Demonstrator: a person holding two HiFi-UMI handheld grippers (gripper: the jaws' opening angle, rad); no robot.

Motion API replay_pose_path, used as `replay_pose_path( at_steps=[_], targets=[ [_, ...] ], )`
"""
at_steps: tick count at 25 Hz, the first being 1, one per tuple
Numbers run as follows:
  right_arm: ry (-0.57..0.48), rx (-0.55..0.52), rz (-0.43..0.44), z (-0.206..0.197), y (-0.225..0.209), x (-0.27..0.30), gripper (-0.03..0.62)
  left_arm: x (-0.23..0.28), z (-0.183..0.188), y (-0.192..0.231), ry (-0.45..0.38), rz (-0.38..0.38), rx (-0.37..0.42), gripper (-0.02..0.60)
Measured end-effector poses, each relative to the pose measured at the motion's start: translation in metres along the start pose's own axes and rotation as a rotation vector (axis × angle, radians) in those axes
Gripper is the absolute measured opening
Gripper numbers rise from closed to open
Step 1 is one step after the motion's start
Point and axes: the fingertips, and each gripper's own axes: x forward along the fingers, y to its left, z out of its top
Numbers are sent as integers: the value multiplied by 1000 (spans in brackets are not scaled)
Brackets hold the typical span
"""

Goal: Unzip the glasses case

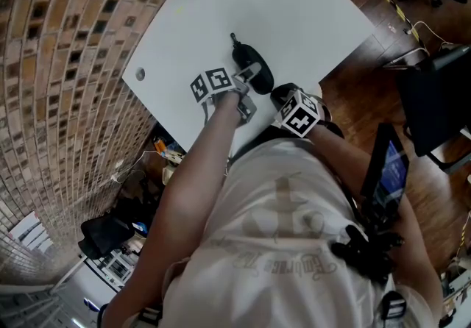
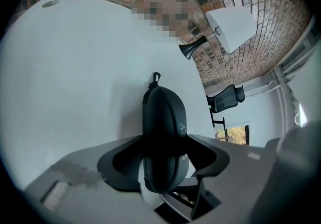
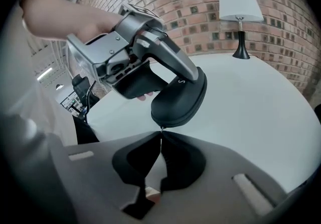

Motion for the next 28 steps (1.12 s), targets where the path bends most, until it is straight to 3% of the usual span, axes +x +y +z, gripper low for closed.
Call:
replay_pose_path(
  at_steps=[5, 10, 23, 28],
  targets=[
    [-4, 16, 4, -3, -3, -5, 11, 2, 1, -2, -1, 4, 21, 293],
    [5, -8, 9, -5, -4, -7, 9, 6, 2, -5, 24, 23, 108, 296],
    [-1, -66, -41, -4, -19, -17, 8, 6, 1, -5, 70, 2, 121, 295],
    [0, -68, -46, -5, -22, -22, 8, 8, -9, -9, 160, -3, 211, 293]
  ],
)
